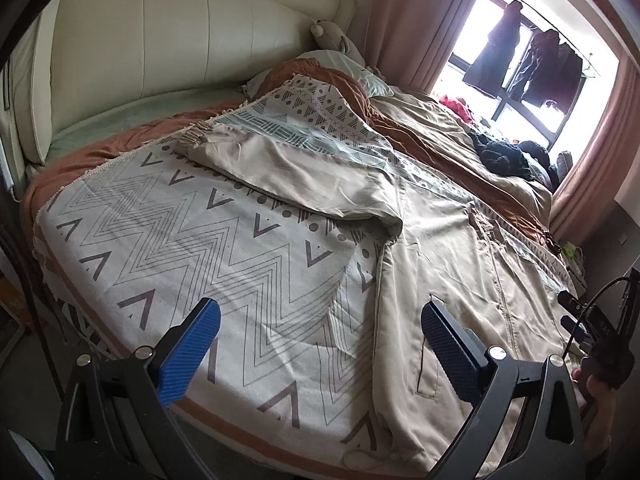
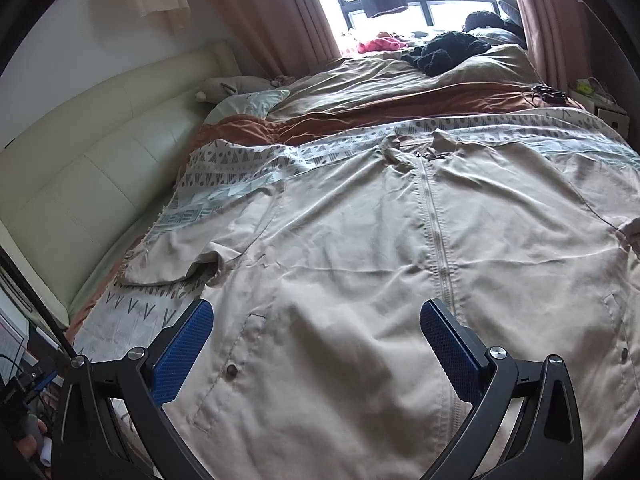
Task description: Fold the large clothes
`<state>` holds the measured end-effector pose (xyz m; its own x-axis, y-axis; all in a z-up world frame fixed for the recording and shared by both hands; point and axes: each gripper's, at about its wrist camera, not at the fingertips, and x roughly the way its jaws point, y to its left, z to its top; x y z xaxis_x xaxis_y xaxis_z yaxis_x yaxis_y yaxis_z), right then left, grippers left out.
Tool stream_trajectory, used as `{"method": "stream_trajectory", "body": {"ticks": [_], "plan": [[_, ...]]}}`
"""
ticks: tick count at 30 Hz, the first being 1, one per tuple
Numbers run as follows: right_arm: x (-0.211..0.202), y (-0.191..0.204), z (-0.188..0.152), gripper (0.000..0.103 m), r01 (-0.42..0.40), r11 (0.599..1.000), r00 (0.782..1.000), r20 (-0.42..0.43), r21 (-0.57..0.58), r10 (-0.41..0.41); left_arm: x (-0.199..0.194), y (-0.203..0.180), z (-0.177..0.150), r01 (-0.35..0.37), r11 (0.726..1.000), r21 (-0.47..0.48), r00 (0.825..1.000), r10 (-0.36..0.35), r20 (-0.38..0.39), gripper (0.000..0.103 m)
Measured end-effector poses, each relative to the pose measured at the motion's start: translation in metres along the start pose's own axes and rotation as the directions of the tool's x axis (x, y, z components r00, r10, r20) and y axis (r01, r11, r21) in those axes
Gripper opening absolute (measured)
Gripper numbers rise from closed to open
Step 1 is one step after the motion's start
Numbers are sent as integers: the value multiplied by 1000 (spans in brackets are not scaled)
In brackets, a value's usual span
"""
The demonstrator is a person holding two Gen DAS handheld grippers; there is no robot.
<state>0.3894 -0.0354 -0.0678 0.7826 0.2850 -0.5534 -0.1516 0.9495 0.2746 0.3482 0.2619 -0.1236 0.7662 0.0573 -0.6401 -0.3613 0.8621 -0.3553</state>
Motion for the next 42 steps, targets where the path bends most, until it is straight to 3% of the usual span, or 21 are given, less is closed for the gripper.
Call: {"method": "stream_trajectory", "body": {"ticks": [11,16,18,28,33,38,40,42], "plan": [[101,26,33,103,-48,996,997,-70,-79,43,76,41,54,-27,999,-40,999,25,-33,94],[141,38,43,96,-85,989,989,-129,-117,69,109,70,78,-43,994,-104,998,38,-55,84],[155,39,49,92,-91,989,986,-147,-117,74,123,82,87,-48,989,-137,997,39,-66,74],[215,42,73,70,-63,996,976,-211,-68,47,201,124,133,-108,975,-193,983,76,-166,69],[243,42,79,70,-34,999,966,-258,-24,27,251,148,142,-158,947,-279,959,79,-273,69],[257,38,81,70,-15,1000,962,-272,-16,10,268,158,156,-167,931,-324,962,83,-260,69],[260,34,80,70,-15,1000,961,-275,14,18,273,158,163,-212,932,-293,955,134,-263,55],[262,33,80,70,-28,999,961,-273,33,36,279,156,170,-243,935,-258,945,168,-279,29]]}}
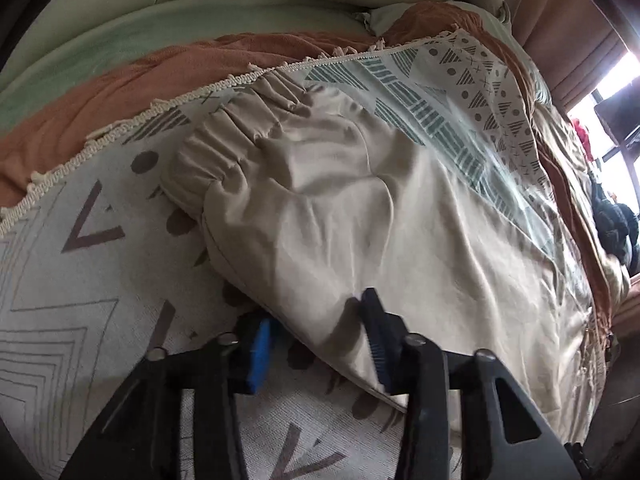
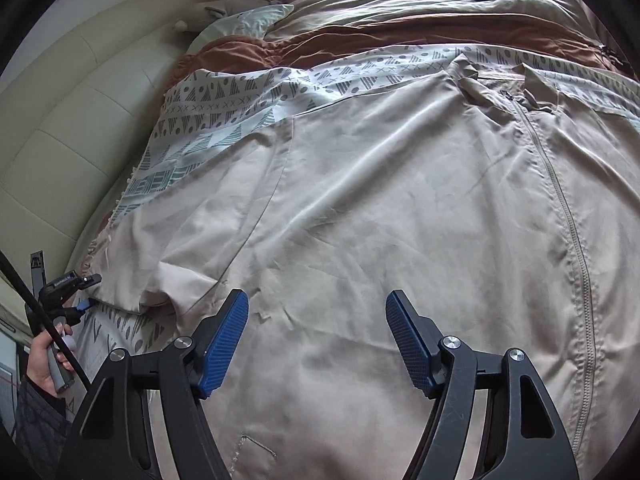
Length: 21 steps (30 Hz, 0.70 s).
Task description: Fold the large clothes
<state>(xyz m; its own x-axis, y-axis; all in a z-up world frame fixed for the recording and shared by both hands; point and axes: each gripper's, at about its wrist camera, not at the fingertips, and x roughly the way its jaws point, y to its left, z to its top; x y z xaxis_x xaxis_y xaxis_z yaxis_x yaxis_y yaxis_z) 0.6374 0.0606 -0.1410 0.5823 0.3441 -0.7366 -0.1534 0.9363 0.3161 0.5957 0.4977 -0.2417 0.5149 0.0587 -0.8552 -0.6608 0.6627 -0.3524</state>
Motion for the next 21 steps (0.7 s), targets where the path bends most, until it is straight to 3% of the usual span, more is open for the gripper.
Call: {"method": "stream_trajectory", "body": {"ticks": [2,8,14,18,20,21], "plan": [[1,6,0,70,-30,999,1000,3,-15,30,-6,-2,4,24,1000,2,1000,-24,6,16],[9,28,0,70,-148,987,989,-5,-55,148,-61,-20,17,99,994,42,990,-103,95,10],[33,27,-3,70,-237,971,970,-62,-15,236,-126,-65,26,134,975,180,973,-164,162,7],[53,21,-4,70,-241,970,966,-98,2,240,-162,-98,26,159,954,256,958,-212,194,7],[62,22,-2,65,-235,972,966,-115,4,234,-177,-116,25,166,941,294,951,-231,204,7],[66,23,-2,56,-233,973,965,-127,2,231,-184,-124,23,171,936,309,948,-242,207,6]]}}
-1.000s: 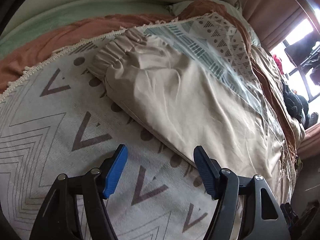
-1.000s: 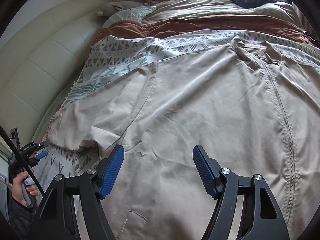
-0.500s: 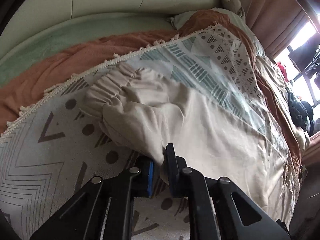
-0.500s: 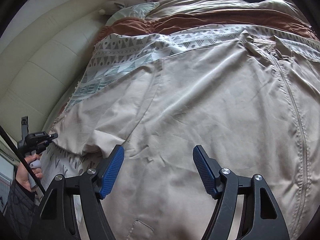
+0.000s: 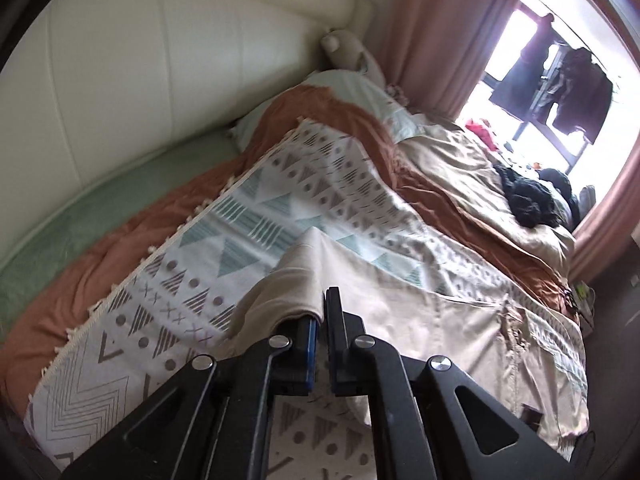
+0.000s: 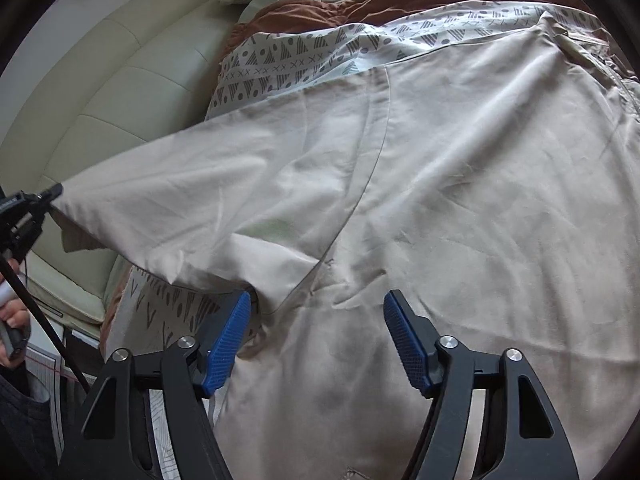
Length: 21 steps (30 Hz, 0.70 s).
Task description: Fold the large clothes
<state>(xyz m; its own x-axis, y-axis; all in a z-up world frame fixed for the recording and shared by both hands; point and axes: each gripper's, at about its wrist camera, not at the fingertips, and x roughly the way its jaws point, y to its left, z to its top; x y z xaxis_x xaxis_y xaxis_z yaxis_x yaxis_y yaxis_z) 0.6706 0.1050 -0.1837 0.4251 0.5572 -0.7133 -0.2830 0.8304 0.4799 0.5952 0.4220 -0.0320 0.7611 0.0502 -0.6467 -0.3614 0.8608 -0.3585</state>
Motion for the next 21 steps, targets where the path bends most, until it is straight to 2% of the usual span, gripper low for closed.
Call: {"method": "stream_trajectory", "body": {"ticks": [2,5,7,11,15,19,21], "plan": [[11,3,0,50,9,1000,1000,-26,-20,-9,-6,-19,6,29,999,13,1000,-29,4,6],[21,15,-3,49,33,997,999,-39,-65,-36,-17,-47,13,49,998,51,999,-50,19,6],[22,25,-4,49,30,995,999,-31,-95,-33,-21,-67,16,87,994,64,996,-88,19,6],[34,42,-4,45,-83,984,994,-76,-155,72,-28,-107,16,104,985,137,994,-107,17,6],[29,29,2,45,-108,989,991,-91,-106,99,-36,-143,14,143,973,183,989,-148,14,6],[-6,11,12,45,-147,989,989,-37,-32,145,-43,-177,9,184,956,230,981,-192,14,6],[-28,-4,15,52,-156,988,988,-2,20,156,-44,-194,4,204,947,247,977,-211,2,6]]}}
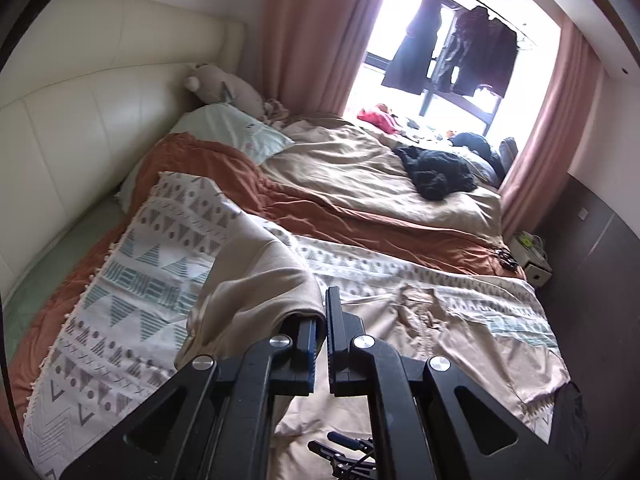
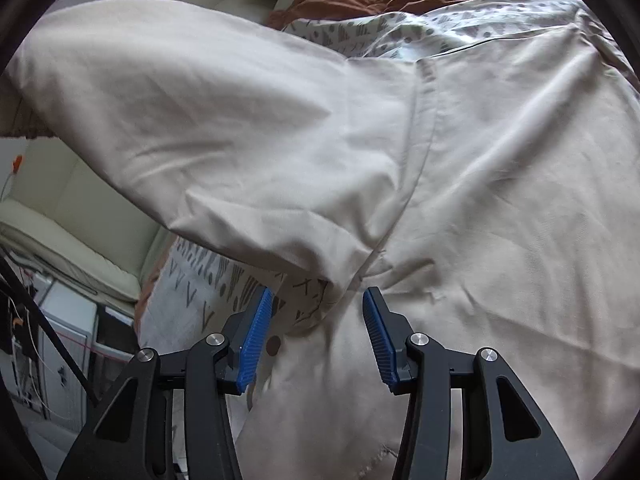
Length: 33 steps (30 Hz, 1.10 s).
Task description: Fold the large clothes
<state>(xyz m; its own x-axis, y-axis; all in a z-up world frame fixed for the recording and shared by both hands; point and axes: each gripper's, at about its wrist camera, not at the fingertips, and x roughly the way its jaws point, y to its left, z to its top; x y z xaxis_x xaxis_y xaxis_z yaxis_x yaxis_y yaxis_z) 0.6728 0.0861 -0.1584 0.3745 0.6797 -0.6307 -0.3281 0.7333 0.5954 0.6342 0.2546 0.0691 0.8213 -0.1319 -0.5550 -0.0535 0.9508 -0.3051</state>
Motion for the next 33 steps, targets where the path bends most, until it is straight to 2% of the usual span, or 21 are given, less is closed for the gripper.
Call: {"method": "stream_trajectory", "body": {"ticks": [2,4,10,14,17,20,25,28,31,33], "plan": [[-25,-10,-2,69,-5,999,999,43,40,3,3,-16,0,18,1000,24,1000,-18,-8,6],[-51,-18,-7,73,5,997,996,85,76,-11,6,-34,-1,43,998,38,999,-42,-18,6],[-120,-32,-35,74,56,993,984,160,106,-73,22,-83,-13,134,988,70,990,-130,-58,6],[-167,-53,-69,74,75,976,972,203,206,-117,43,-111,-33,193,978,72,976,-185,-114,6],[-201,-70,-92,74,104,953,959,225,284,-172,64,-131,-47,206,975,79,970,-192,-152,6],[-224,-88,-94,74,91,932,952,245,351,-185,91,-149,-63,223,972,77,959,-205,-197,6],[-250,-115,-100,74,84,886,924,296,455,-240,128,-172,-82,241,967,79,942,-213,-261,6],[-257,-129,-102,74,72,869,920,304,489,-247,150,-184,-93,263,963,52,923,-235,-305,6],[-266,-139,-107,74,68,848,908,319,526,-271,172,-194,-107,294,956,20,891,-267,-368,6],[-268,-145,-107,75,68,840,911,310,538,-272,187,-199,-124,306,952,-4,866,-280,-415,6]]}}
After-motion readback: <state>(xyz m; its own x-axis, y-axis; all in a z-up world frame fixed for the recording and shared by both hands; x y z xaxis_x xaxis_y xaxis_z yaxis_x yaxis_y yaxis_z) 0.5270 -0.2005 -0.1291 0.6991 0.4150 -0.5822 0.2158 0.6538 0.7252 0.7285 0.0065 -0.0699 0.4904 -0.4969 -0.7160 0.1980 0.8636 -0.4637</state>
